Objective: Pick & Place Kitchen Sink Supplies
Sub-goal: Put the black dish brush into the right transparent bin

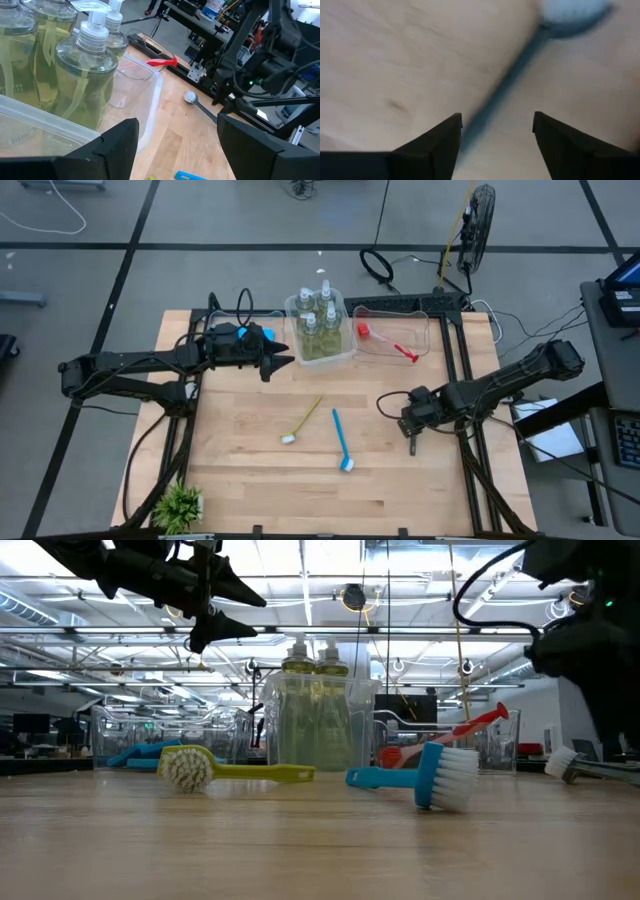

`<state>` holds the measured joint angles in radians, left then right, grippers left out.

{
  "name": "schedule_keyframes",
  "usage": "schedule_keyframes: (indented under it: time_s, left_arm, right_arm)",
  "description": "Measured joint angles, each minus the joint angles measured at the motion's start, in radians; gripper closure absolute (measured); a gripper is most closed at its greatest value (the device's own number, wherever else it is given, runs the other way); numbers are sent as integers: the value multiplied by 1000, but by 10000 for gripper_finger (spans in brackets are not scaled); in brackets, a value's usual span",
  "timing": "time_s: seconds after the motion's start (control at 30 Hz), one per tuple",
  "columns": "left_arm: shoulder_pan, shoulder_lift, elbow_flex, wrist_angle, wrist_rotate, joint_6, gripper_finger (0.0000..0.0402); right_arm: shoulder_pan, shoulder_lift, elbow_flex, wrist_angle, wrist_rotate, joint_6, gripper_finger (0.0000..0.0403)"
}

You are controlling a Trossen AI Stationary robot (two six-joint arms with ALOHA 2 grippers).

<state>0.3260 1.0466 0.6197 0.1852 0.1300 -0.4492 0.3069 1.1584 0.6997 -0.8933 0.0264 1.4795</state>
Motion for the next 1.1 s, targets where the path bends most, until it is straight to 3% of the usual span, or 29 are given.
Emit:
schedule_keyframes:
  time_s: [0.17,0.33,0.83,1.03,1.1]
  left_arm:
    - [0,0,0,0,0,0,133]
    - [0,0,0,0,0,0,133]
    - [0,0,0,-2,0,0,133]
    - [0,0,0,-2,-1,0,133]
    - [0,0,0,-2,-1,-1,133]
  right_arm:
    - [0,0,-98,131,-1,62,165]
    - [0,-3,-183,243,0,106,193]
    - [3,-4,-198,251,-23,87,389]
    - [4,-27,-200,262,-64,65,389]
    - [12,-49,-201,304,-139,49,393]
